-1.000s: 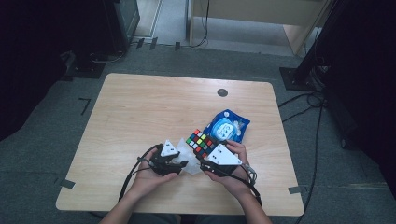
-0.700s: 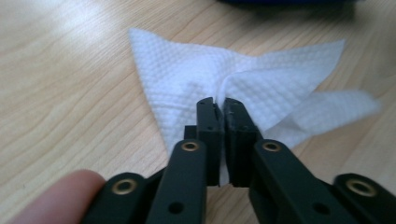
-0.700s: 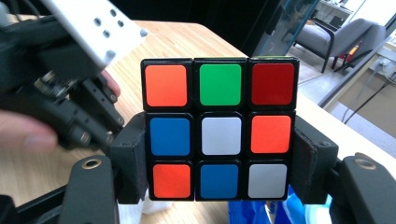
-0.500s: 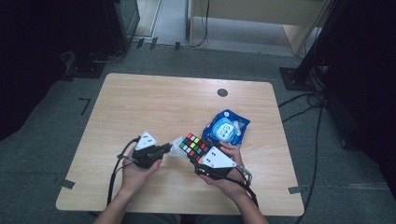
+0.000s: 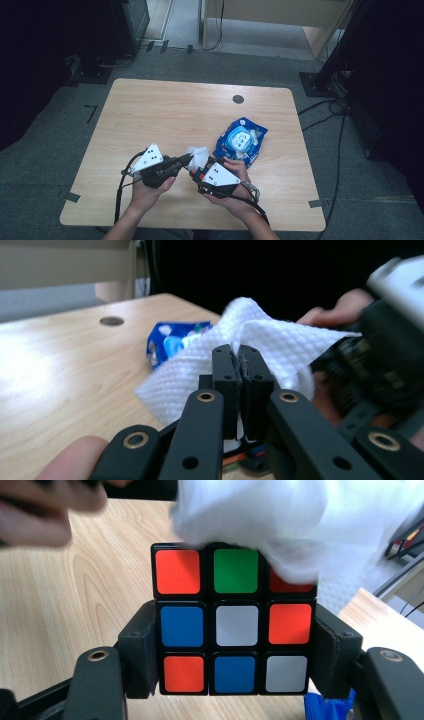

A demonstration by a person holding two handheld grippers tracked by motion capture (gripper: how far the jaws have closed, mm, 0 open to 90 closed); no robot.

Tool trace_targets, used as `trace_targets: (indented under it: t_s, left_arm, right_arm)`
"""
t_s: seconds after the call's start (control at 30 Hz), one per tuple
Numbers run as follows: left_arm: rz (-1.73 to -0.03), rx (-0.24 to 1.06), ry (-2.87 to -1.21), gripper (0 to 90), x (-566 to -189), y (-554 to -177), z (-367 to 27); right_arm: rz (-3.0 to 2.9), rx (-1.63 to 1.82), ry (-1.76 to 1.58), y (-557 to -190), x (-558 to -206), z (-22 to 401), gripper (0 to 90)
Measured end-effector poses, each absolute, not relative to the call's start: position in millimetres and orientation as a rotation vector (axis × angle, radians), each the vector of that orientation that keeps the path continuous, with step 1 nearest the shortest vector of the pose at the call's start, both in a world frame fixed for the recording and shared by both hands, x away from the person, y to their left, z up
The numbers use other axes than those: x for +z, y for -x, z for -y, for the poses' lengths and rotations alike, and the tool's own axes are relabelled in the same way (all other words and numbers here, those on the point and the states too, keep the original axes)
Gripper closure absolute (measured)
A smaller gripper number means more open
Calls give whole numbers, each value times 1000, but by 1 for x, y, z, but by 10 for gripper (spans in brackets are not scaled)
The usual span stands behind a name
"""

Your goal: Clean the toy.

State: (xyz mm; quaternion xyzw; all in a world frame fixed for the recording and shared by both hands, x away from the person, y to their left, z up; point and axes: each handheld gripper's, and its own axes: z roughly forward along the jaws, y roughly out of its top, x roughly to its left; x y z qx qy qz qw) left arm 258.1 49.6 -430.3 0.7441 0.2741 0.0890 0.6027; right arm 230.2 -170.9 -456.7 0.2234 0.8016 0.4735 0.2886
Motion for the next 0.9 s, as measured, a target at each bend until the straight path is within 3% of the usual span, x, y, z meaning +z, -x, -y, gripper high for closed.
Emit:
trace_targets:
  t_s: [0.3,0.5,0.6,0.9]
  left_arm:
    - [-782,239,-1737,881,-440,-273,-63]
    - [-700,193,-1724,881,-431,-264,-58]
    - [-642,241,-1753,878,-423,-253,-45]
    - [-755,291,-1757,875,-432,-265,-57]
  right_arm:
    - [-2122,1272,-606,-230,-452,175,347]
    - [-2118,1287,-622,-231,-451,176,346]
    - [-2120,1277,-624,-232,-452,175,346]
    - [-2113,1267,-611,-229,-450,174,346]
